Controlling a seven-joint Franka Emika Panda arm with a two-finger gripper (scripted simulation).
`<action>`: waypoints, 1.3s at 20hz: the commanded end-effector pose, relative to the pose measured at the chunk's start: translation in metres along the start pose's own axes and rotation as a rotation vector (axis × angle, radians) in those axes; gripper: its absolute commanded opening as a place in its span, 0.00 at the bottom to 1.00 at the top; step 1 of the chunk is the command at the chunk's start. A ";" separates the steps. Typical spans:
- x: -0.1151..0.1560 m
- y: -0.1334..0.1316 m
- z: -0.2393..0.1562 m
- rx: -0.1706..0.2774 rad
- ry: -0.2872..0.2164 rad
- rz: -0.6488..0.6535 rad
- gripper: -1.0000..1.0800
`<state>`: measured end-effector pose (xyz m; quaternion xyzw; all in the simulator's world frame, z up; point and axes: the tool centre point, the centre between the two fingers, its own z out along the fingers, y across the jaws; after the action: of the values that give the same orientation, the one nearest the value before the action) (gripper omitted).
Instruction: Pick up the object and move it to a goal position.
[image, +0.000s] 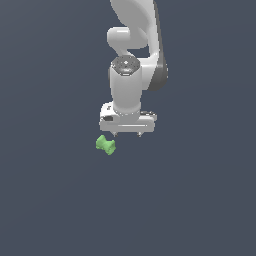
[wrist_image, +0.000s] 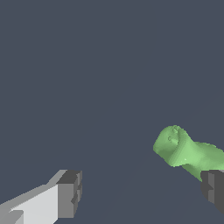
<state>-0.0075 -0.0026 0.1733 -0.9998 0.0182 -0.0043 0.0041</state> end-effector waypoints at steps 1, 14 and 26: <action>0.000 0.000 0.000 0.000 0.000 0.000 0.96; -0.003 -0.008 -0.009 -0.002 -0.006 -0.050 0.96; -0.004 0.006 0.000 -0.004 -0.007 -0.162 0.96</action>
<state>-0.0109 -0.0054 0.1752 -0.9986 -0.0523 -0.0013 0.0020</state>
